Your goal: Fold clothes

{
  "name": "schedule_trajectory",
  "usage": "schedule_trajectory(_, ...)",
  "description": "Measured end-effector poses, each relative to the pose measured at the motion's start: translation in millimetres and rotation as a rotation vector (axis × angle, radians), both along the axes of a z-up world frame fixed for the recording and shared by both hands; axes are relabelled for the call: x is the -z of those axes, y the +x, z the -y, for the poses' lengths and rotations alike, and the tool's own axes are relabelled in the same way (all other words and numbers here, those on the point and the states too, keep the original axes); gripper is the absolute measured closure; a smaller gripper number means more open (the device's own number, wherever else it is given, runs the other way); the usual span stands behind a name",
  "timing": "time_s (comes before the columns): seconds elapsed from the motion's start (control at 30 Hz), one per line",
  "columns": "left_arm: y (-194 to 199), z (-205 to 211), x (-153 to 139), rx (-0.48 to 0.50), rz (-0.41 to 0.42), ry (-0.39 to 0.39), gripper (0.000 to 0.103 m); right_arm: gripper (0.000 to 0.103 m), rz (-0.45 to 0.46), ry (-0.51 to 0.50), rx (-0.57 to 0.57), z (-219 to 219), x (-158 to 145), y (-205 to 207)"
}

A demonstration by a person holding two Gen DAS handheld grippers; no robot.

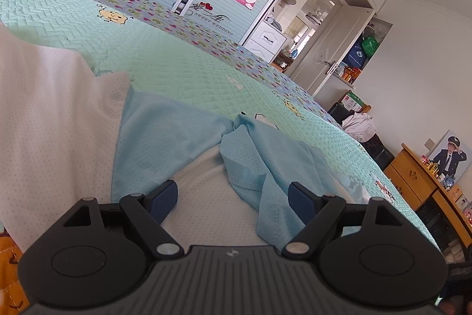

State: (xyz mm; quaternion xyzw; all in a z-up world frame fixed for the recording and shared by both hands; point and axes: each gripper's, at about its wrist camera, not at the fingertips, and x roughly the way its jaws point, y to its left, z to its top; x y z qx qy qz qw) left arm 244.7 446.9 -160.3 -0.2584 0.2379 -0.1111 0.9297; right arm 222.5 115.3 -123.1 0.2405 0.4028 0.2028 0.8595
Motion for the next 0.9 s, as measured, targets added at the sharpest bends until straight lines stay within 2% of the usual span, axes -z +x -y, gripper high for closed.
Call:
schedule_trajectory(0.07,0.5,-0.9,0.0,0.001,0.001,-0.004,0.018,0.103,0.030,-0.041,0.023,3.5,-7.7,12.2)
schedule_trajectory(0.17,1.3,-1.0,0.5,0.000,0.000,-0.004,0.018,0.103,0.122,-0.036,0.123,42.1,-35.8,18.7)
schedule_trajectory(0.23,2.2,-0.8,0.9,-0.001,-0.001,-0.001,0.018,0.094,0.075,-0.011,0.129,57.4,-34.1,18.9)
schedule_trajectory(0.27,2.2,-0.6,0.4,-0.001,-0.001,-0.001,0.018,0.077,0.048,0.002,0.128,64.4,-32.3,18.8)
schedule_trajectory(0.33,2.1,0.6,-1.3,-0.001,-0.001,-0.003,0.018,0.053,0.018,-0.017,0.114,58.0,-23.4,7.2)
schedule_trajectory(0.43,3.0,1.4,-1.5,-0.001,0.000,-0.002,0.018,0.053,0.220,-0.215,0.141,23.4,-39.7,-25.0)
schedule_trajectory(0.5,3.3,1.3,-1.3,-0.001,-0.001,-0.003,0.018,0.052,0.403,-0.355,0.103,-10.2,-54.2,-44.4)
schedule_trajectory(0.6,3.3,0.3,-0.4,-0.001,-0.001,-0.001,0.018,0.046,0.494,-0.513,-0.072,-67.5,-48.5,-44.4)
schedule_trajectory(0.67,2.4,-0.9,0.0,0.000,0.000,-0.002,0.018,0.051,0.544,-0.615,-0.196,-105.9,-43.3,-43.0)
schedule_trajectory(0.7,2.7,-1.0,0.1,0.000,0.000,-0.004,0.018,0.057,0.539,-0.674,-0.248,-122.8,-34.1,-36.9)
schedule_trajectory(0.73,2.7,-1.1,0.1,0.000,0.000,-0.005,0.018,0.080,0.510,-0.722,-0.270,-133.5,-23.1,-27.2)
schedule_trajectory(0.77,2.5,-1.3,0.0,0.000,0.000,-0.006,0.018,0.093,0.475,-0.765,-0.285,-142.7,-12.1,-17.0)
schedule_trajectory(0.8,2.4,-1.4,0.0,0.000,0.000,-0.006,0.018,0.093,0.440,-0.808,-0.301,-151.9,-1.1,-6.8)
schedule_trajectory(0.9,2.7,-2.0,0.1,0.000,0.000,-0.007,0.018,0.093,0.413,-0.800,-0.304,-151.4,7.6,5.7)
